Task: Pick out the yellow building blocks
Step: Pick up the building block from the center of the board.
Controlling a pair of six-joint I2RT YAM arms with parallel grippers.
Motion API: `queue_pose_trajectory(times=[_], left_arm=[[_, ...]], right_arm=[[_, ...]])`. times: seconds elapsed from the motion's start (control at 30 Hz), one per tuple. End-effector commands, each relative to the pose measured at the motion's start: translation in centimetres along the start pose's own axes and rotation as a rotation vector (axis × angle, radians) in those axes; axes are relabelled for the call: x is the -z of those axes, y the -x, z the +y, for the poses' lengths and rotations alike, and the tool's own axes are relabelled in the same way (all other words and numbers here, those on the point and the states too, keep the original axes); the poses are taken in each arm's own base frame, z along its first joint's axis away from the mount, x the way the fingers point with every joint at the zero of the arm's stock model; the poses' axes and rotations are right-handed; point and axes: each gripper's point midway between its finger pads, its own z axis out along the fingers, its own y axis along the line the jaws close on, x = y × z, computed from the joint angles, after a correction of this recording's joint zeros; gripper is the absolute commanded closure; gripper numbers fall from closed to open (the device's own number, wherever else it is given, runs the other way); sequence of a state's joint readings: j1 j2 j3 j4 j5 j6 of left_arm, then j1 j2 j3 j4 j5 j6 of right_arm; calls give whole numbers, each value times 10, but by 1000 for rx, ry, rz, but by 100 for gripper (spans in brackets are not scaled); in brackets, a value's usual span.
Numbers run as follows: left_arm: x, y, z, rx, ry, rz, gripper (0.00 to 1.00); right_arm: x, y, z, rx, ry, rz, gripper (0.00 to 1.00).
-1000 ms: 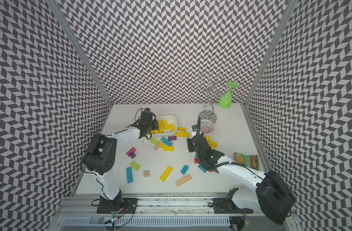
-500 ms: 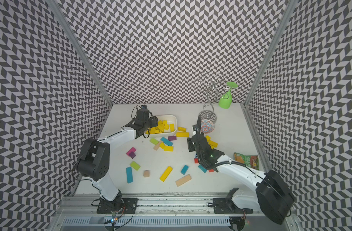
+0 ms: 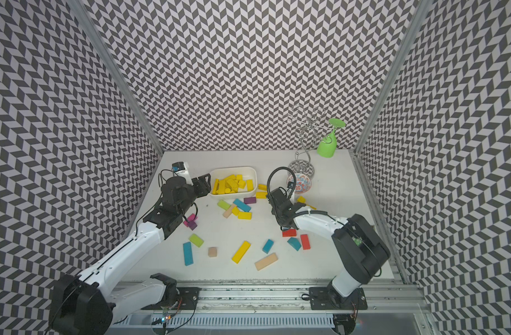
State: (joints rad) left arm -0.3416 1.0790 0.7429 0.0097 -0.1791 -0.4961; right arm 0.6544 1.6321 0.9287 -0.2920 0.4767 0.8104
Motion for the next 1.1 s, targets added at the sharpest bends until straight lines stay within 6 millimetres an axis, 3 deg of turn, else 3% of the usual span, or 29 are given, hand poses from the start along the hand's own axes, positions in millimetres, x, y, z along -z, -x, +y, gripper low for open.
queue_pose_trajectory(times=[0.0,0.23,0.4,0.7,0.8,1.07], left_arm=[[14,-7,14,40,35,5,35],[30,-5,22,57,57,-25,36],[31,-2,22,63,60,-38,36],[36,5,23,70,68,-64,37],[37,5,24,64,71,-65,37],[33,5,22,65,67,-62,38]], right_arm=[[-9,11,-2,-140,-37,-10,31],[-36,3,-11,-253,-100,67,29],[-45,-5,-24,-326,-187,121,31],[-56,-18,-22,-333,-195,193,37],[-55,-16,-24,-326,-212,183,38],[-36,16,-26,-284,-226,80,36]])
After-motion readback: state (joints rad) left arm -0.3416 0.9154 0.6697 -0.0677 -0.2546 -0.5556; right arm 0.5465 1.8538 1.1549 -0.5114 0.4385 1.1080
